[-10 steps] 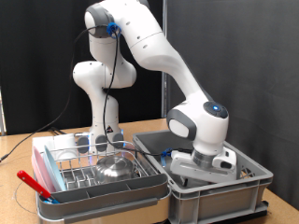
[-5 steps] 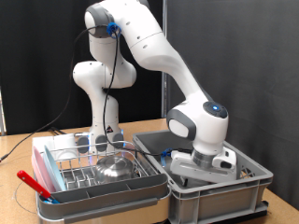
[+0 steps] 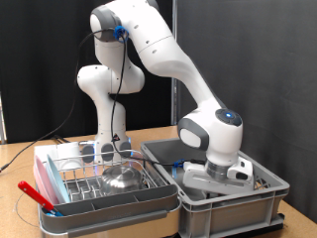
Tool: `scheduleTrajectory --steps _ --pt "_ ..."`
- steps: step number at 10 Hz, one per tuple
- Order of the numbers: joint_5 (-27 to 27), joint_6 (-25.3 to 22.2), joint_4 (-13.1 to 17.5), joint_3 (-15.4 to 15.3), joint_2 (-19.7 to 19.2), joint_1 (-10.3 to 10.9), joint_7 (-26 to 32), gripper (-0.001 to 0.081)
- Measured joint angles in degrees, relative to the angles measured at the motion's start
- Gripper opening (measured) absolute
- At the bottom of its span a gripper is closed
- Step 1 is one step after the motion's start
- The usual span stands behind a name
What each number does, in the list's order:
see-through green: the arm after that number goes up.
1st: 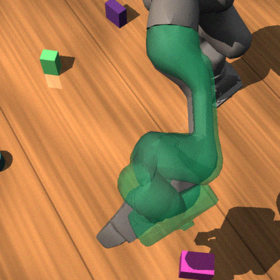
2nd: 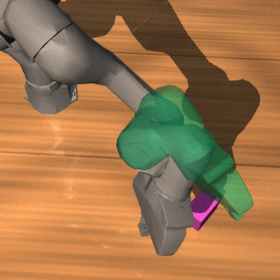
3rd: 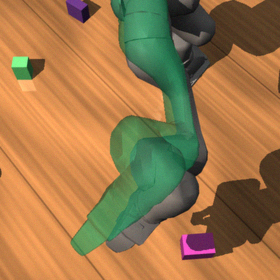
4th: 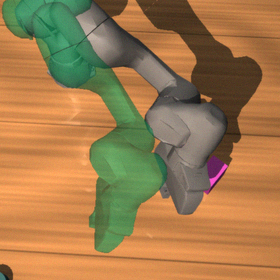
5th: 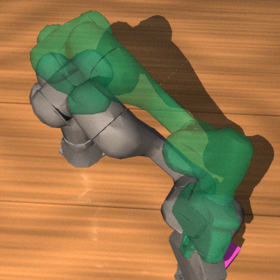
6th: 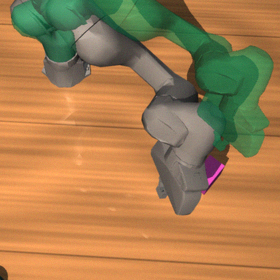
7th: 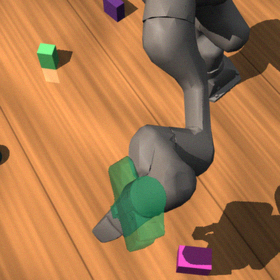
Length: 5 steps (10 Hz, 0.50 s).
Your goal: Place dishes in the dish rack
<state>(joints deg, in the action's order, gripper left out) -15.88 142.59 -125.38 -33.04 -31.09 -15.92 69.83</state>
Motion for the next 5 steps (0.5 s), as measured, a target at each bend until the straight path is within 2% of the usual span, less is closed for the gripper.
scheduleTrajectory --steps 1,2,3,5 --pt "0.0 0.0 0.2 0.0 -0.1 0.0 0.0 0.0281" --pt "0.1 0.0 0.3 0.0 -0.2 0.0 0.0 0.0281" --pt "0.4 -0.1 0.3 0.0 -0.2 0.0 0.0 0.0119" --pt "1.6 -0.2 0.3 -0.4 -0.2 -0.6 0.7 0.0120"
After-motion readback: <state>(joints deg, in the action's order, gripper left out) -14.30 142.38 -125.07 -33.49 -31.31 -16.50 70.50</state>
